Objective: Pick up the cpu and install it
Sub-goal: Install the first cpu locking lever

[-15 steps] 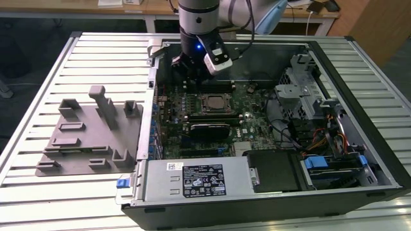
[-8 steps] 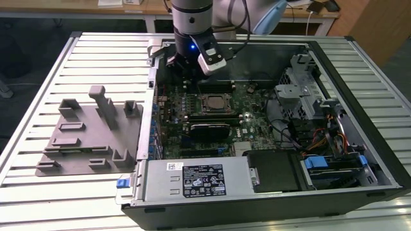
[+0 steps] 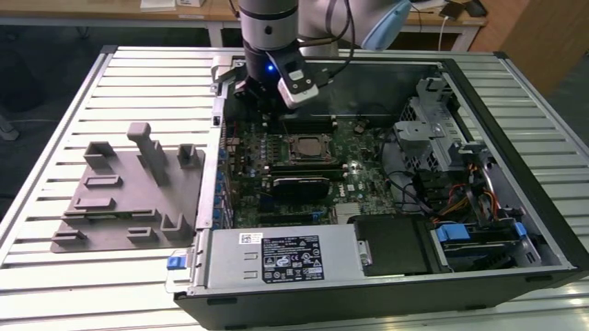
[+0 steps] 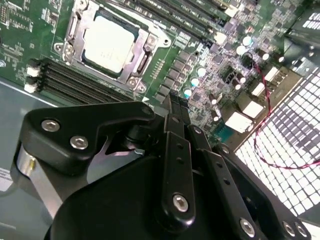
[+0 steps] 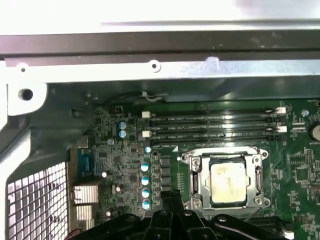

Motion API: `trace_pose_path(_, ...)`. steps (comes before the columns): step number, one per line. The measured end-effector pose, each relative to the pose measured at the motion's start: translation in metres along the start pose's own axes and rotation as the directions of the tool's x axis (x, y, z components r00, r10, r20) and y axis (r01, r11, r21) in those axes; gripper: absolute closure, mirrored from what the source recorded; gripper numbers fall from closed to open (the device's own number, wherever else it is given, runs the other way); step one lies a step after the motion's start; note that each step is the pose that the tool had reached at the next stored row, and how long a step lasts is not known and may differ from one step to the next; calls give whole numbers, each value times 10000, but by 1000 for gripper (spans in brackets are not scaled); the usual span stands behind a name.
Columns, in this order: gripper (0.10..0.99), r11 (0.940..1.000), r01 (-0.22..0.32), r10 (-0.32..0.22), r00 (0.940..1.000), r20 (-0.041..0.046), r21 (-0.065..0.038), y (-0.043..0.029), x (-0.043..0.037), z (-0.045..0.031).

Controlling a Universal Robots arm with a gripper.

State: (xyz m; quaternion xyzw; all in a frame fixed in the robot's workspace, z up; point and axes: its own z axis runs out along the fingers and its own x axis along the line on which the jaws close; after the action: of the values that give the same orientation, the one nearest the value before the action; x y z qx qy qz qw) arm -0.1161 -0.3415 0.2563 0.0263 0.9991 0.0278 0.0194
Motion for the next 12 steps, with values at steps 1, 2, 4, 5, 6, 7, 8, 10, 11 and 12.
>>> trace_pose_path(1, 980, 9999, -6, 6, 10000, -2, -134, -4, 1, 0)
trace_pose_path(2, 980, 9996, -11, 11, 10000, -1, -277, -9, 2, 0)
trace_pose_path(4, 980, 9984, -20, 20, 10000, 3, -565, -17, 5, 1)
trace_pose_path(5, 980, 9977, -22, 23, 10000, 12, -671, -22, 6, 1)
trace_pose_path(6, 980, 9971, -22, 24, 10000, 21, -757, -27, 7, 1)
trace_pose_path(7, 980, 9966, -23, 26, 10000, 29, -824, -31, 9, 2)
trace_pose_path(8, 980, 9961, -23, 26, 10000, 38, -881, -34, 11, 2)
trace_pose_path(10, 980, 9952, -22, 28, 10000, 57, -980, -40, 16, 3)
trace_pose_path(11, 980, 9948, -22, 28, 10000, 66, -1019, -42, 20, 3)
trace_pose_path(12, 980, 9944, -20, 28, 10000, 76, -1054, -45, 23, 3)
